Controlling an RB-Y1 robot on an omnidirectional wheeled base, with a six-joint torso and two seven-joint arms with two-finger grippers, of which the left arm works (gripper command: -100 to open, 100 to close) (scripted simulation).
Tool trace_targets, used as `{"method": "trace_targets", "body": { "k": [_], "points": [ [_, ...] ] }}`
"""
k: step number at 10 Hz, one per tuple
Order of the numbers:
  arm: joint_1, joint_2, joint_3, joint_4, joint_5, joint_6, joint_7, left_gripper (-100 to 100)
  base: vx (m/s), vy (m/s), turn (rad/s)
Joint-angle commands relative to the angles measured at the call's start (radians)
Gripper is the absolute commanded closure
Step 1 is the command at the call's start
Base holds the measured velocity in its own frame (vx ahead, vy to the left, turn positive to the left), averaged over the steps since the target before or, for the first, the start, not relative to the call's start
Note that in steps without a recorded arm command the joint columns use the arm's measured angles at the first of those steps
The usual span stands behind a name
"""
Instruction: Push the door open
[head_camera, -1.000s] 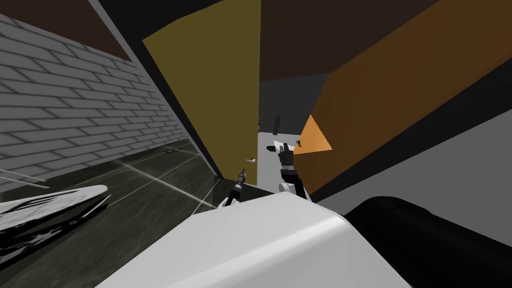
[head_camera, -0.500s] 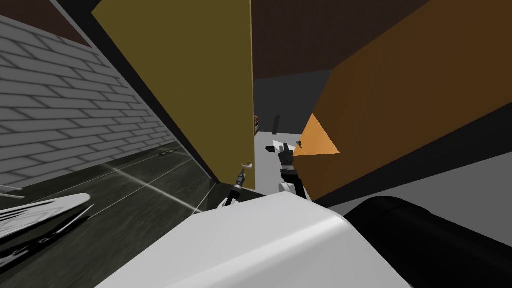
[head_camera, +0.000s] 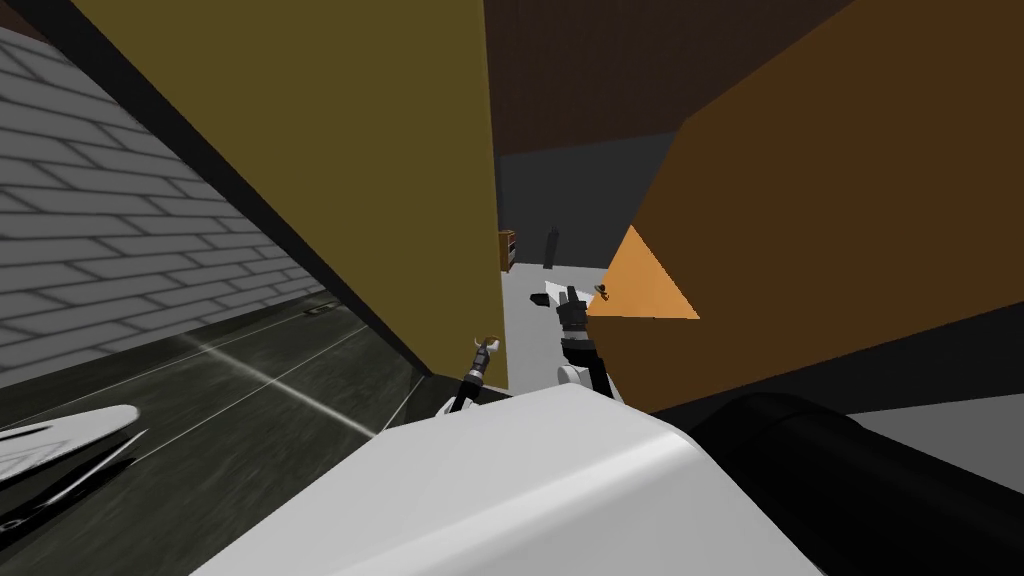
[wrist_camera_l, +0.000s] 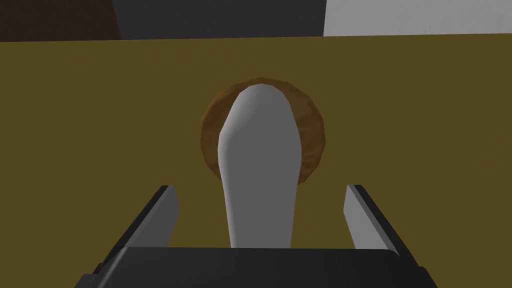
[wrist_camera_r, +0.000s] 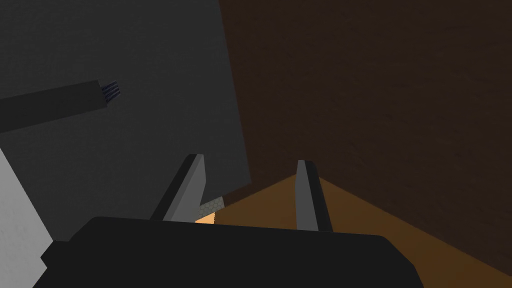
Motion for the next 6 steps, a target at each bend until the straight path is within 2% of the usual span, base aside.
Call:
{"method": "trace_targets", "body": {
  "k": [1, 6],
  "points": [
    [0.0, 0.0, 0.0, 0.0, 0.0, 0.0, 0.0, 100, -0.008, 0.004, 0.003],
    [0.0, 0.0, 0.0, 0.0, 0.0, 0.0, 0.0, 100, -0.014, 0.007, -0.002]
  ]
}}
